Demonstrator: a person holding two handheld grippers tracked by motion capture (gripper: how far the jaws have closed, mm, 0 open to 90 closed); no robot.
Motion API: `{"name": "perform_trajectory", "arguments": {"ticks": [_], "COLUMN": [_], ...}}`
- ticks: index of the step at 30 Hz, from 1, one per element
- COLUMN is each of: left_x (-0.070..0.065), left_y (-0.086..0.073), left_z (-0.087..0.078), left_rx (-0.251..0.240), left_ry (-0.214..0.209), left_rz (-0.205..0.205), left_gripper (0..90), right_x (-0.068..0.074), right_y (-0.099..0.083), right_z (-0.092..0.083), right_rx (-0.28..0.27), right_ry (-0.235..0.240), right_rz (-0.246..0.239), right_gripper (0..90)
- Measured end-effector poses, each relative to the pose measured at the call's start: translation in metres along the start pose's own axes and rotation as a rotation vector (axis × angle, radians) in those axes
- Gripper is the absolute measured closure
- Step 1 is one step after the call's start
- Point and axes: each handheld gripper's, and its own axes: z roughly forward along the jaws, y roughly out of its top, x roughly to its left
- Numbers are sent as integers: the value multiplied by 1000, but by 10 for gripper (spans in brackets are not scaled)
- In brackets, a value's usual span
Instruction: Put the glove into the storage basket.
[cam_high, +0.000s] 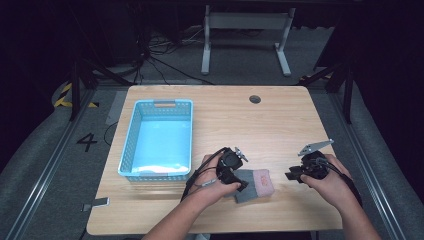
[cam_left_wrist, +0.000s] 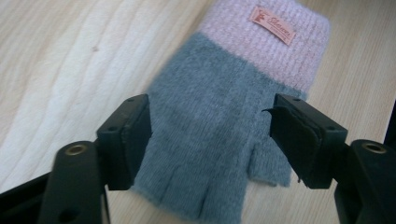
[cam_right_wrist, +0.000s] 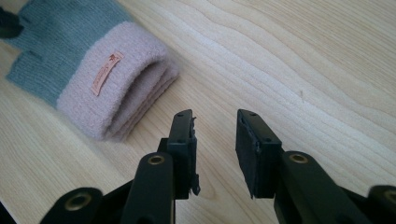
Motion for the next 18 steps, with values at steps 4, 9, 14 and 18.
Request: {"name": "perform_trajectory", "arguments": {"ticks": [4, 9, 14, 18], "left_x": [-2, -5, -10, -13], "left_y": [2, 3, 5, 7], "left_z": [8, 18, 26, 31], "left_rx": [14, 57, 73, 94], "left_ry": [8, 37, 65, 77], "left_rz": [15, 31, 55, 67], "left_gripper": [283, 261, 247, 221], "right_x": [0, 0, 1, 1], "right_y": [0, 0, 0, 0], "right_z": [3, 5, 7, 6], "right_rx": [-1, -2, 1, -7], "right_ry": [13, 25, 44, 43], "right_rz": [5, 1, 11, 13], "right_gripper": [641, 619, 612, 607]}}
